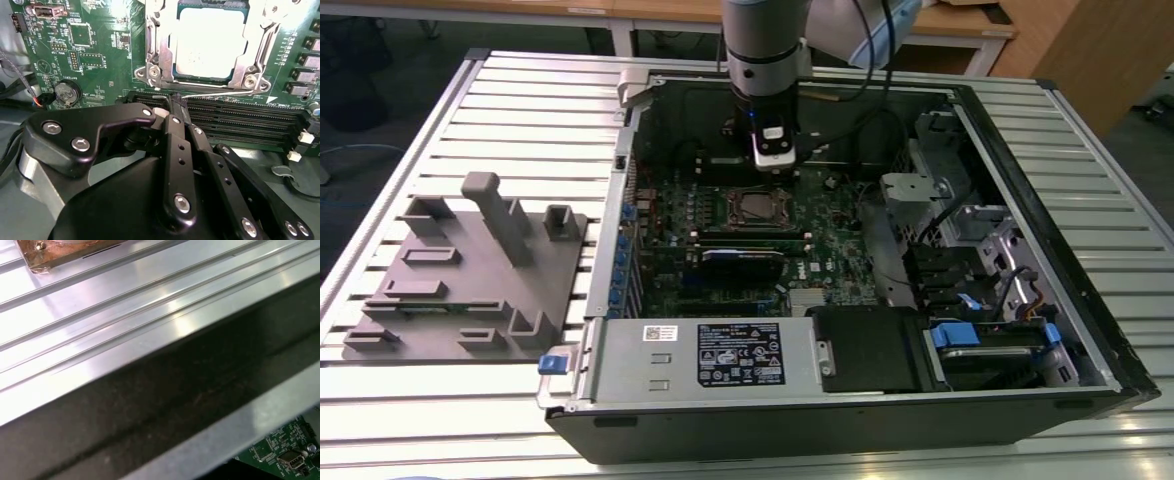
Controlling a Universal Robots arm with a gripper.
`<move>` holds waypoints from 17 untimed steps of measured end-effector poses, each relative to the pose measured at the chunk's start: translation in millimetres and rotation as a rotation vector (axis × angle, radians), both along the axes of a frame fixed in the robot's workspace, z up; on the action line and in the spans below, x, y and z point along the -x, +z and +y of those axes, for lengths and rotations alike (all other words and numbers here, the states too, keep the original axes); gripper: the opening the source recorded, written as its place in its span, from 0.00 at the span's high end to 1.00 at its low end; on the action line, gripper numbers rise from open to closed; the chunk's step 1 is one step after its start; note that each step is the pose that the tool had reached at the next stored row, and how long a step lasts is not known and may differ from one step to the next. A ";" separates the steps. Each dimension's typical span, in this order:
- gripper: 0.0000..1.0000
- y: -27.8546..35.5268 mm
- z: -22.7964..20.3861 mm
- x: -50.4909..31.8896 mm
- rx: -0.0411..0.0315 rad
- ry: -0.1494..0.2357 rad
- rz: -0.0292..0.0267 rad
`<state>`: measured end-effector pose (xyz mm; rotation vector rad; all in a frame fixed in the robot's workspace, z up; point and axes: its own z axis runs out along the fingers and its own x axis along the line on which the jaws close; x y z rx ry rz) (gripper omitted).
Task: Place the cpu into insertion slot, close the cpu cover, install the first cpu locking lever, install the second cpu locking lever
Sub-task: 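Install the first cpu locking lever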
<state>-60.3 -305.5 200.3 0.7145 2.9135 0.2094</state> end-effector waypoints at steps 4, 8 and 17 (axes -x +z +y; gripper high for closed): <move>0.89 -0.2 -0.2 1.1 -0.0002 0.000 -0.0037; 0.89 -0.9 -0.2 3.2 -0.0002 0.003 -0.0090; 0.89 -2.1 -0.2 5.3 -0.0005 0.007 -0.0191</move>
